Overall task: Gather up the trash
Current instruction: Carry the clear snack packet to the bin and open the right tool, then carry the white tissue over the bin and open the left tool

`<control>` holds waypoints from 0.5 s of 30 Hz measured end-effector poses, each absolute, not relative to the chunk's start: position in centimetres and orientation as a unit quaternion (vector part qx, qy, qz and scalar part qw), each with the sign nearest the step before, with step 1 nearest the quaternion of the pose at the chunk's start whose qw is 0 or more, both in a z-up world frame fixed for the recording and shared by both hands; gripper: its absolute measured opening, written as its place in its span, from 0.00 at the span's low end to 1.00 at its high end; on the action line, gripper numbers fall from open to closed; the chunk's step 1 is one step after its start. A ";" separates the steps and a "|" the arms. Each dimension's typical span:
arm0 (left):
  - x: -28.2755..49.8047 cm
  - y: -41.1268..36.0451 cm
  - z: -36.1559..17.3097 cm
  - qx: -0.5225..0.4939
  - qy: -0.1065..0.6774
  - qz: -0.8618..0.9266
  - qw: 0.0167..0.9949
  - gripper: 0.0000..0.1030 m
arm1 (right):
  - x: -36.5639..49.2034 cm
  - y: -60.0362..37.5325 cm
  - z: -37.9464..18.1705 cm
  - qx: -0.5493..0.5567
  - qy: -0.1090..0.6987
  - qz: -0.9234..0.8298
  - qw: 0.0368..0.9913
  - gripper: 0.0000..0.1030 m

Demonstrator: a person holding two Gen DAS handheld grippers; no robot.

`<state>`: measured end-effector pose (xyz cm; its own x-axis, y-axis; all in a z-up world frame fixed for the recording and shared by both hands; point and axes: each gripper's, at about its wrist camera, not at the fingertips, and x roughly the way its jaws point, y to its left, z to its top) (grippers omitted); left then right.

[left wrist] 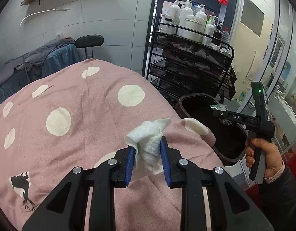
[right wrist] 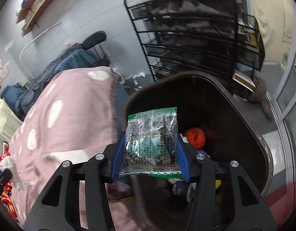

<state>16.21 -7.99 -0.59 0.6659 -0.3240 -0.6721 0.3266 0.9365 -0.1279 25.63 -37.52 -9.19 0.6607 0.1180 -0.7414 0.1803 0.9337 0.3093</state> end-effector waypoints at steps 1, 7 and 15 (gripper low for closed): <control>16.3 -8.3 -0.6 0.005 0.368 -0.181 0.912 0.25 | 25.8 -38.1 -9.8 0.187 0.417 -0.021 0.889 0.48; 16.5 -9.7 -0.6 0.015 0.372 -0.189 0.909 0.25 | 26.2 -39.9 -12.8 0.225 0.439 -0.027 0.869 0.61; 16.7 -10.8 -0.7 0.022 0.374 -0.195 0.906 0.25 | 26.1 -40.1 -13.4 0.220 0.438 -0.035 0.871 0.68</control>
